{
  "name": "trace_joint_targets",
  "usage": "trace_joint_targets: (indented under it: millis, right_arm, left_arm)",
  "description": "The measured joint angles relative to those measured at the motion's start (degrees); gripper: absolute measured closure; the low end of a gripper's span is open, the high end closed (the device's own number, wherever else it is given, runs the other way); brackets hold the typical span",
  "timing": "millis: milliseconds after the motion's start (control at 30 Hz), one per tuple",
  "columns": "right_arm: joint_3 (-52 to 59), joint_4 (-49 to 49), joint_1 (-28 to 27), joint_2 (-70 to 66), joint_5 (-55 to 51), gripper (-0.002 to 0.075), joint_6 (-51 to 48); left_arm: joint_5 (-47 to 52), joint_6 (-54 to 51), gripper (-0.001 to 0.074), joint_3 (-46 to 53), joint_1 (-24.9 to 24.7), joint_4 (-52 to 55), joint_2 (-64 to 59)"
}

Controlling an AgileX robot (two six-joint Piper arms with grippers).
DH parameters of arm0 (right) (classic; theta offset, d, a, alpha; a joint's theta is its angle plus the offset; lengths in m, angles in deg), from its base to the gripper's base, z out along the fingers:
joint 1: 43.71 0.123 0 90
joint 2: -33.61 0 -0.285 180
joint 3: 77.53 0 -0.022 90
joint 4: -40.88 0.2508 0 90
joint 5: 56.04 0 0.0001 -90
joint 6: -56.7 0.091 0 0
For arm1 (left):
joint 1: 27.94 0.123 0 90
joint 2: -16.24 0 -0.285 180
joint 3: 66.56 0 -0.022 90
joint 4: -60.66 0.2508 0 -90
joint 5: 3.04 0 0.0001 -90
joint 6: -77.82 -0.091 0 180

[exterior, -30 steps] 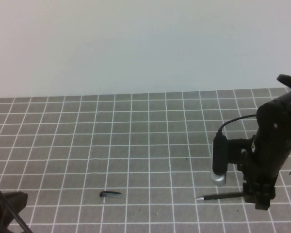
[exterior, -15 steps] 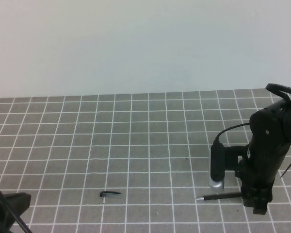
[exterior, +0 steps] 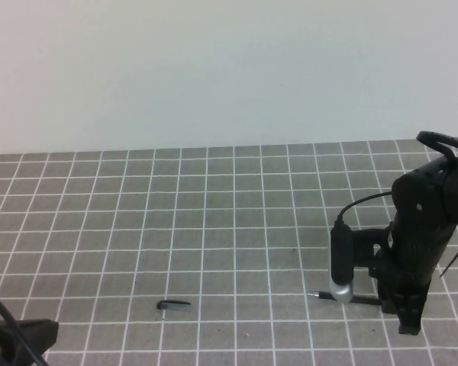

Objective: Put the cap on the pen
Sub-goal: 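Pick up the pen and its cap, cap the pen, and set it down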

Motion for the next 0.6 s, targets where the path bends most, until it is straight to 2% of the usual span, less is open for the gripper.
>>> trace_joint_targets:
  millis: [133, 267, 400, 600]
  right_arm:
    - [-0.19, 0.00, 0.00, 0.00, -2.14, 0.0729, 0.00]
    - [-3.39, 1.70, 0.00, 0.00, -6.52, 0.0729, 0.62]
    - [-8.82, 9.72, 0.00, 0.00, -12.71, 0.0729, 0.62]
    - [-14.51, 21.41, 0.00, 0.00, -19.55, 0.0729, 0.62]
  left_arm:
    - [1.25, 2.85, 0.0734, -0.54, 0.00, 0.01, -0.21]
    - [8.28, 9.97, 0.0734, -5.44, 0.00, 3.47, -3.80]
    - [15.94, 10.11, 0.0734, -13.05, 0.00, 4.40, -10.38]
    - [21.87, 8.39, 0.0732, -24.24, 0.00, 6.14, -22.63]
